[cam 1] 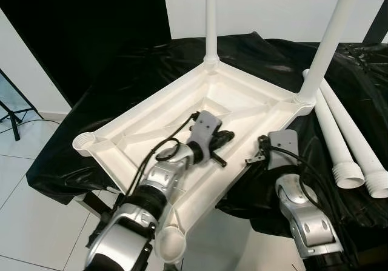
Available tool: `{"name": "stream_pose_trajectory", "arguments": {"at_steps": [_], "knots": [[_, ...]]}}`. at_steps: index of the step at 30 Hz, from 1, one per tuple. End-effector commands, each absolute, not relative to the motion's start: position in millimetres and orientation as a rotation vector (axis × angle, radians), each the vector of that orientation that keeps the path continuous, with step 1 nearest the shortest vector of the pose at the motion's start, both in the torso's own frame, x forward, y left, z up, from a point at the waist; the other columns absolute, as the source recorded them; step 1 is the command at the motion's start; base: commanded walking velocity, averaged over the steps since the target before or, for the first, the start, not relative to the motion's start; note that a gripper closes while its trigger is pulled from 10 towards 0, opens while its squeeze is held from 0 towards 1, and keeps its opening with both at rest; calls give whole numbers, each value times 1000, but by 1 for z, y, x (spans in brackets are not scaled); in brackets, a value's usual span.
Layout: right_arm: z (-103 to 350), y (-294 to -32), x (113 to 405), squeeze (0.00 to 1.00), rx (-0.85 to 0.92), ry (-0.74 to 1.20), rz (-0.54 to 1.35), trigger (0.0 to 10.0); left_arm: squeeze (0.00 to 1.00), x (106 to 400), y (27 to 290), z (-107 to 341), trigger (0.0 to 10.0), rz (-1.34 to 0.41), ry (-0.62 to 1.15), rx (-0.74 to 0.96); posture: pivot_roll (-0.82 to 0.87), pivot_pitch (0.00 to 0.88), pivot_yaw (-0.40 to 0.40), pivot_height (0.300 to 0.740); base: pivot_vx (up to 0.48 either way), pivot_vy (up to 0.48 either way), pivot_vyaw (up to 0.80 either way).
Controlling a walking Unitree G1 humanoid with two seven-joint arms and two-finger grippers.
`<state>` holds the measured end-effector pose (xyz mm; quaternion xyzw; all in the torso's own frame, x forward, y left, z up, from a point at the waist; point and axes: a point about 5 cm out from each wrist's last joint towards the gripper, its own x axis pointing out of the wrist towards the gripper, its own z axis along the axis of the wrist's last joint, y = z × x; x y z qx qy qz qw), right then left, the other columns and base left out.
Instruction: Building children table
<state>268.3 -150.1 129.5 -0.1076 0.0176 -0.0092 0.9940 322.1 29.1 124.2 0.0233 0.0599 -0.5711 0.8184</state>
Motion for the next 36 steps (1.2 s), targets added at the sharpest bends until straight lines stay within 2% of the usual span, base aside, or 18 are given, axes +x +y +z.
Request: {"name": "stream_pose_trajectory", "arguments": {"at_steps": [1,6,14,18,23,36], "knots": [[134,-155,266,0,-220,28,-60,10000,0,319,27,122,10000,-1258,137,54,-165,0,70,740,0,0,0],[150,-170,256,0,-221,14,-199,10000,0,315,21,117,10000,-1257,141,65,-163,0,62,740,0,0,0],[136,-174,251,0,-230,121,-254,10000,0,314,23,114,10000,-1277,156,92,-163,0,62,740,0,0,0],[123,-177,263,0,-229,181,-246,10000,0,315,24,115,10000,-1292,159,92,-163,0,65,740,0,0,0],[110,-187,297,0,-213,236,-187,10000,0,315,18,117,10000,-1302,150,95,-145,0,61,740,0,0,0],[118,-199,349,0,-288,229,-59,10000,0,311,20,115,10000,-1313,151,103,-99,0,60,740,0,0,0]]}}
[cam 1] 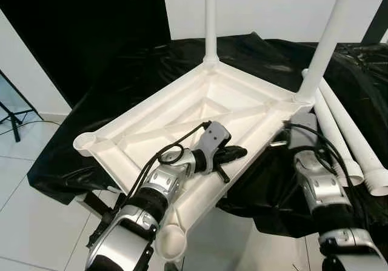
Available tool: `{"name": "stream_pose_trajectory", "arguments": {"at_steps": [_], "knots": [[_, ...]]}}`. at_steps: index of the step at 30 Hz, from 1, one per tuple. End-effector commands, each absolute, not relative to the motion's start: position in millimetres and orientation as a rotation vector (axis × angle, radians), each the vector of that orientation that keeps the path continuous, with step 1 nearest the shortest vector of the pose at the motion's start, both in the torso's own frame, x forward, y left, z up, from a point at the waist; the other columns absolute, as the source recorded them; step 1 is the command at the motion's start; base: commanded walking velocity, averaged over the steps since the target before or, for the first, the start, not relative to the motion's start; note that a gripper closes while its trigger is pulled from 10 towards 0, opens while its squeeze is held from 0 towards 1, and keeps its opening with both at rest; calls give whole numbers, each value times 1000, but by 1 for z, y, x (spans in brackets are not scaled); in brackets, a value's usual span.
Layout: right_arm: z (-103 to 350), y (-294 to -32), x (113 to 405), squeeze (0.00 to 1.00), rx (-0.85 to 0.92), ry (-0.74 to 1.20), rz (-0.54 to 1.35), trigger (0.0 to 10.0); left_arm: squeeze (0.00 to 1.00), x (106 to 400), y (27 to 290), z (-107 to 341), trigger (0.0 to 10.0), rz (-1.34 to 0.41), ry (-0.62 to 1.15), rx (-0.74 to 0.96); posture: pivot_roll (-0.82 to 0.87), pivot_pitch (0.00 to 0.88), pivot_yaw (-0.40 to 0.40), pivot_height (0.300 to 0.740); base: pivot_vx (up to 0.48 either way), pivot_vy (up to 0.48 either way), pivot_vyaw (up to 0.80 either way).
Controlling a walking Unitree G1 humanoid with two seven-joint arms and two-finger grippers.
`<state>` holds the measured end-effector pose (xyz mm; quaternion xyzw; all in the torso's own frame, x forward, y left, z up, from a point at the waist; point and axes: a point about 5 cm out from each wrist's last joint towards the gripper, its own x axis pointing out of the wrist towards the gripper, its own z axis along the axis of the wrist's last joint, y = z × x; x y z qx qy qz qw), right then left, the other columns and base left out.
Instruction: Building children table
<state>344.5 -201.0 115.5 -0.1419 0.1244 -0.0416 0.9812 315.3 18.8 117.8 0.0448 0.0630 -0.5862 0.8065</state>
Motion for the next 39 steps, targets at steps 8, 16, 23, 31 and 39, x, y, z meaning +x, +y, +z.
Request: {"name": "stream_pose_trajectory", "arguments": {"at_steps": [8,16,23,31,39], "knots": [[133,-203,372,0,-302,168,-2,10000,0,302,11,112,10000,-1350,152,110,-87,0,63,740,0,0,0],[135,-202,377,0,-239,128,69,10000,0,303,12,112,10000,-1343,148,115,-88,0,56,740,0,0,0],[119,-204,361,0,-190,120,-42,10000,0,308,20,115,10000,-1304,143,108,-91,0,49,740,0,0,0],[103,-191,307,0,-201,16,-184,10000,0,312,33,116,10000,-1280,150,116,-132,0,69,740,0,0,0],[112,-173,281,0,-192,-43,-185,10000,0,322,33,125,10000,-1235,113,113,-165,0,78,740,0,0,0]]}}
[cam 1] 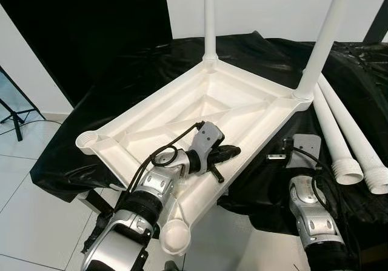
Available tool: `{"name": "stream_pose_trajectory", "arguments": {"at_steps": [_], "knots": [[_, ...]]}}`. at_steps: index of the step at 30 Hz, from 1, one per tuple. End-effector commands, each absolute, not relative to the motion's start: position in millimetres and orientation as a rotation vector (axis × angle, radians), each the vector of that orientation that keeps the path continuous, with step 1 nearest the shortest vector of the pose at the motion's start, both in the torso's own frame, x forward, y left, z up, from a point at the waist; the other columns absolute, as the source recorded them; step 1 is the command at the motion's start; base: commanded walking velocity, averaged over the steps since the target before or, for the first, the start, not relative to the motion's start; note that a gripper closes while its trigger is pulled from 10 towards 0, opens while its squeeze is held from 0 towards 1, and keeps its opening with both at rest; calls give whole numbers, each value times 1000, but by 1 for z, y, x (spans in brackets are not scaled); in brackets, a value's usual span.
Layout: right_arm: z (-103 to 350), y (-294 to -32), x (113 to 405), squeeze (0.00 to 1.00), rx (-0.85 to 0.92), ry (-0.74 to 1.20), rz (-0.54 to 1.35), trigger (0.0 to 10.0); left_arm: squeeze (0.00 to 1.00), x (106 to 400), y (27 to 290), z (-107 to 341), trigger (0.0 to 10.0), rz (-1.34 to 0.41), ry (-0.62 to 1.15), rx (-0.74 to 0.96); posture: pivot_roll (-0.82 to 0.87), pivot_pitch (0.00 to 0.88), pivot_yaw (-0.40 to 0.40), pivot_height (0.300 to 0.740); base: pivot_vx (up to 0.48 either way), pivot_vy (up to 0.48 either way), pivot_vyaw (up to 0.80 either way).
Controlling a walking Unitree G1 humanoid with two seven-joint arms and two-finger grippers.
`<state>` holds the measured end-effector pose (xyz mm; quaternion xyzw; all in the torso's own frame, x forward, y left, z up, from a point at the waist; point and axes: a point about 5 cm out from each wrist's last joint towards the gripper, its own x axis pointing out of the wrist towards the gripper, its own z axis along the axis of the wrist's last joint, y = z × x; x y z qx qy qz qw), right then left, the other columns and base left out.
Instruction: Building children table
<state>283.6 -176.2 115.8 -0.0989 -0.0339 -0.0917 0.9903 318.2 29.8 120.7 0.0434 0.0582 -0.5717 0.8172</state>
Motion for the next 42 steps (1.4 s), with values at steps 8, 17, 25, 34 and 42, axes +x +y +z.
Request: {"name": "stream_pose_trajectory", "arguments": {"at_steps": [8,17,25,34,42], "knots": [[121,-173,275,0,-190,-49,-205,10000,0,326,51,119,10000,-1196,232,206,-159,0,72,740,0,0,0],[128,-175,276,0,-203,-58,-205,10000,1000,313,72,121,10000,-1245,254,241,-130,0,59,740,0,0,0],[132,-176,275,0,-204,-50,-210,10000,0,297,67,102,10000,-1256,397,338,-128,0,59,740,0,0,0],[139,-183,277,0,-191,-62,-241,10000,0,294,45,96,0,-1296,489,336,-142,0,68,740,0,0,0],[140,-180,276,0,-178,-58,-243,10000,0,316,8,109,0,-1108,438,168,-155,0,75,740,0,0,0]]}}
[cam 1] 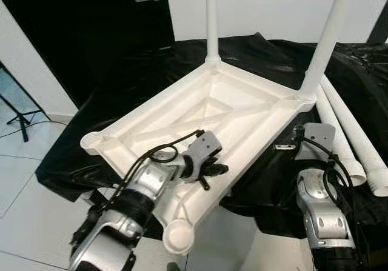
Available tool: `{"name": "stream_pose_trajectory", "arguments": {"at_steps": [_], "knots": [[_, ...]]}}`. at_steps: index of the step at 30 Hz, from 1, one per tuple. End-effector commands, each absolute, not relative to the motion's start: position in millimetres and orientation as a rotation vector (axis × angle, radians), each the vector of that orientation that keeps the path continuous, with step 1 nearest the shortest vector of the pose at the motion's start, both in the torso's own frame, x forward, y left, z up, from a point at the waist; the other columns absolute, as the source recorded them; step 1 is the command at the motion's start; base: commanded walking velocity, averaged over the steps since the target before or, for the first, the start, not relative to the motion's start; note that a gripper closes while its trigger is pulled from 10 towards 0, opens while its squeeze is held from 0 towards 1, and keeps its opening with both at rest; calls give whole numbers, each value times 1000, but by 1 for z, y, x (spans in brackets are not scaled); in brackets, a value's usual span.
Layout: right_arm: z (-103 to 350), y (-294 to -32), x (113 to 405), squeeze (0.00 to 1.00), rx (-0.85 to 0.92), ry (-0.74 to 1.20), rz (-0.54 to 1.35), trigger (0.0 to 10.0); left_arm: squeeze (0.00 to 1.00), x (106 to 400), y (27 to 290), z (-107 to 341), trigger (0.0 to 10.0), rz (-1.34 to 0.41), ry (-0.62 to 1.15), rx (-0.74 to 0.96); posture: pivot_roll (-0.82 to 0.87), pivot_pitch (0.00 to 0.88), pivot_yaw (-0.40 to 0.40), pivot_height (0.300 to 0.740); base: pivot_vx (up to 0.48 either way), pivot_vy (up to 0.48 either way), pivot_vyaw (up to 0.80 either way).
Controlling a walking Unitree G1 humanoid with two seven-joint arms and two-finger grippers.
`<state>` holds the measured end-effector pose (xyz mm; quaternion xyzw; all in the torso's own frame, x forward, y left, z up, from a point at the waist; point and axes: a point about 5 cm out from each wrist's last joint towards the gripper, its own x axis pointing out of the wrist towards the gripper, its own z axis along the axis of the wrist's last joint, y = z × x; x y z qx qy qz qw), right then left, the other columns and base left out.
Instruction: Building children table
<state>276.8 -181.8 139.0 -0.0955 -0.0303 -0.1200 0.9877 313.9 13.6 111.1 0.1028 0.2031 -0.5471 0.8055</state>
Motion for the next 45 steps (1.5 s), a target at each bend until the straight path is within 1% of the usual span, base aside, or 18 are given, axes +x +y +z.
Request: {"name": "stream_pose_trajectory", "arguments": {"at_steps": [1,2,5,7,10,11,12,13,19,20,23,26,29,32,36,42,43,45], "knots": [[140,-180,276,0,-178,-58,-243,10000,0,316,8,109,0,-1108,438,168,-155,0,75,740,0,0,0],[140,-180,276,0,-178,-58,-243,10000,0,316,8,109,0,-1108,438,168,-155,0,75,740,0,0,0],[139,-178,276,0,-174,-54,-240,10000,0,323,-5,114,0,-1016,426,64,-160,0,81,740,0,0,0],[139,-178,276,0,-174,-54,-240,10000,0,323,-5,114,0,-1016,426,64,-160,0,81,740,0,0,0],[140,-177,276,0,-171,-54,-238,10000,0,327,-8,113,0,-944,413,52,-162,0,84,740,0,0,0],[140,-177,276,0,-168,-54,-236,10000,0,331,-7,114,1490,-893,396,37,-162,0,84,740,0,0,0],[140,-176,276,0,-166,-53,-234,10000,0,334,-7,115,1373,-856,382,20,-162,0,84,740,0,0,0],[141,-176,276,0,-164,-53,-231,10000,0,337,-8,117,706,-830,356,-17,-162,0,84,740,0,0,0],[141,-171,275,0,-164,-54,-214,10000,0,344,-6,123,627,-750,284,-83,-155,0,76,740,0,0,0],[140,-169,274,0,-163,-53,-206,10000,0,348,-4,124,0,-680,260,-104,-158,0,75,740,0,0,0],[140,-168,274,0,-163,-52,-204,10000,0,349,-4,124,0,-658,257,-108,-158,0,75,740,0,0,0],[141,-167,274,0,-161,-53,-202,10000,0,354,3,121,0,-559,266,-89,-167,0,76,740,0,0,0],[141,-167,274,0,-160,-54,-202,10000,0,357,7,122,0,-509,256,-90,-169,0,77,740,0,0,0],[142,-168,274,0,-160,-55,-204,10000,0,362,9,128,0,-449,217,-138,-171,0,75,740,0,0,0],[142,-169,275,0,-163,-56,-204,10000,0,363,4,136,0,-435,174,-241,-173,0,74,740,0,0,0],[142,-168,275,0,-164,-56,-202,10000,0,361,-2,141,0,-480,143,-281,-172,0,74,740,0,0,0],[142,-167,275,0,-165,-55,-200,10000,0,359,-6,143,4392,-538,116,-283,-171,0,75,740,0,0,0],[142,-167,275,0,-165,-55,-200,10000,0,359,-6,143,4392,-538,116,-283,-171,0,75,740,0,0,0]]}}
